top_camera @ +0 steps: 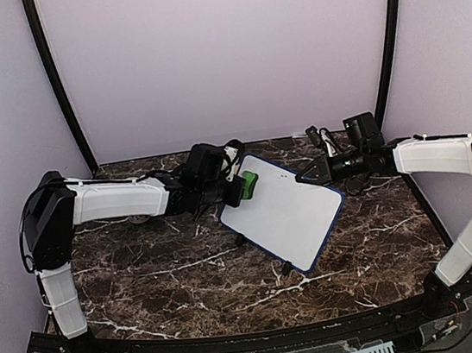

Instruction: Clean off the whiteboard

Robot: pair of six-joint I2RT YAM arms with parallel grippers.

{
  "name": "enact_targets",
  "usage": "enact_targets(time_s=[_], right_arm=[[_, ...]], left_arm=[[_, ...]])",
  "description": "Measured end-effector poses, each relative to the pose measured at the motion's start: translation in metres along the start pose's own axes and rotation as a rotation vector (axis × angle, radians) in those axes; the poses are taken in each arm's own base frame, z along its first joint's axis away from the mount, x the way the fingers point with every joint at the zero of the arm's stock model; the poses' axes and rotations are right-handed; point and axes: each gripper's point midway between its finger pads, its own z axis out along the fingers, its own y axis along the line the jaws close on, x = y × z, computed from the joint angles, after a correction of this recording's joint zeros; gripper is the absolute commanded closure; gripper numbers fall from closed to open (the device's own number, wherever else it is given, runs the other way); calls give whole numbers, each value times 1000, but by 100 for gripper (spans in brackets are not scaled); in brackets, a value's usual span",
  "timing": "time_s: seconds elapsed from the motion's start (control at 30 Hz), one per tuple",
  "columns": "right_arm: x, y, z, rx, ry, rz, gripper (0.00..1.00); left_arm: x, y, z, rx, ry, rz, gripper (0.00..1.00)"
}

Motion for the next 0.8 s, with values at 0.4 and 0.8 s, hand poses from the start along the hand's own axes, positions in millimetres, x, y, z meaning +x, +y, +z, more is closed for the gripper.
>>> enact_targets(time_s=[0.4, 0.8], right_arm=[[0, 1, 0, -5, 2, -4, 100], [0, 1, 1, -7, 4, -6, 100]], left_arm=[[76, 12, -14, -12, 115, -22, 100], [25, -22, -9, 48, 45, 48, 100]])
